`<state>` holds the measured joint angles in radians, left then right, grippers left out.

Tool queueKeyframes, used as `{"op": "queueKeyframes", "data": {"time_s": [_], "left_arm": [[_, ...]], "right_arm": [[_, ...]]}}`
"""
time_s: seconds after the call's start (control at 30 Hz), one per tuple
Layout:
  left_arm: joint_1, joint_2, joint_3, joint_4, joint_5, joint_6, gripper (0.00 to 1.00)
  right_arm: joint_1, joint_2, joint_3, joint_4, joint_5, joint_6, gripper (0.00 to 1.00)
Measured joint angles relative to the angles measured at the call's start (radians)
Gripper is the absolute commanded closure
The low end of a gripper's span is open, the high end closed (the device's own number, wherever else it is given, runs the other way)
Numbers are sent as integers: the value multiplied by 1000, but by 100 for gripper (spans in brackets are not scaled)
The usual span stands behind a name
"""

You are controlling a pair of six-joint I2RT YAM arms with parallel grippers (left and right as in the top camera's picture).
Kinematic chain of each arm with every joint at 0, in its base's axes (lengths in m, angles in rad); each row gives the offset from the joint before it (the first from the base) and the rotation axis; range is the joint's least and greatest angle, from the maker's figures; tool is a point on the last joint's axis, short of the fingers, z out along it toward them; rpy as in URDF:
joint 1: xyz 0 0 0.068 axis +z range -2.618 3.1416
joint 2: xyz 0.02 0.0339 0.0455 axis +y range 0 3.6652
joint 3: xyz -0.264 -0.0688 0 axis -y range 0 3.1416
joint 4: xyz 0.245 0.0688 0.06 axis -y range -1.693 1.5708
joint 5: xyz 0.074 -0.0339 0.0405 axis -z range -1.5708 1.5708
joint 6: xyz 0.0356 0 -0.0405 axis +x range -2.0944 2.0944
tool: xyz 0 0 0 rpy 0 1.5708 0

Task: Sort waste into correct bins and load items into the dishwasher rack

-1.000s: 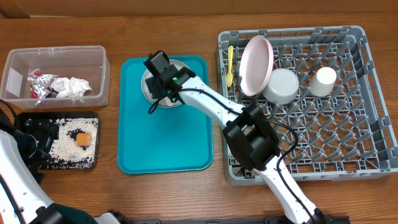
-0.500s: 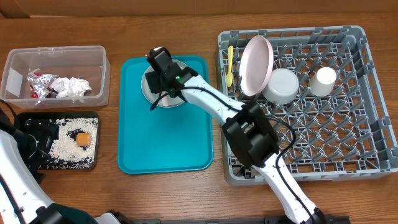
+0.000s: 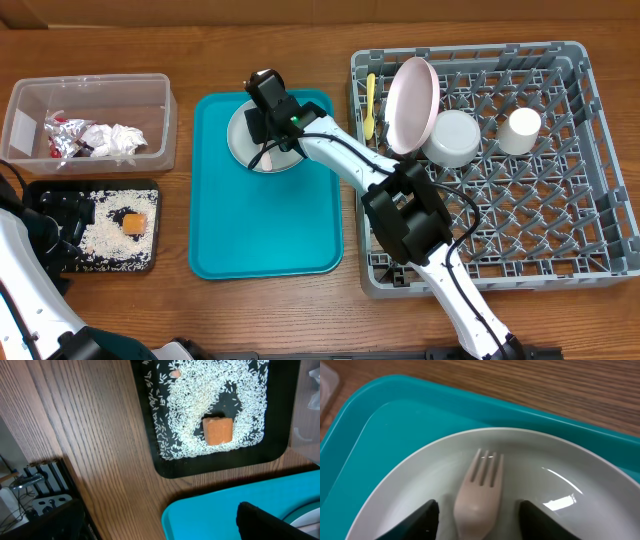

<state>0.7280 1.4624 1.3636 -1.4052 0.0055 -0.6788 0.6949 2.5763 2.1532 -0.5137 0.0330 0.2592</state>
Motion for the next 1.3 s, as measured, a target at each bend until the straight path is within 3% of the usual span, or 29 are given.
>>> {"op": "queueKeyframes", "data": {"time_s": [0.3,0.87,1.1,1.3], "left_arm": [[0,0,0,0,0,0,0],[0,0,0,0,0,0,0],[0,0,0,0,0,0,0],[0,0,0,0,0,0,0]], "right_arm": [[13,0,1,1,18,-2,37],[54,16,9,-6,178,-23,43],[95,21,9,-6,240,-44,63],[104,21,9,-6,244,-50,73]]}}
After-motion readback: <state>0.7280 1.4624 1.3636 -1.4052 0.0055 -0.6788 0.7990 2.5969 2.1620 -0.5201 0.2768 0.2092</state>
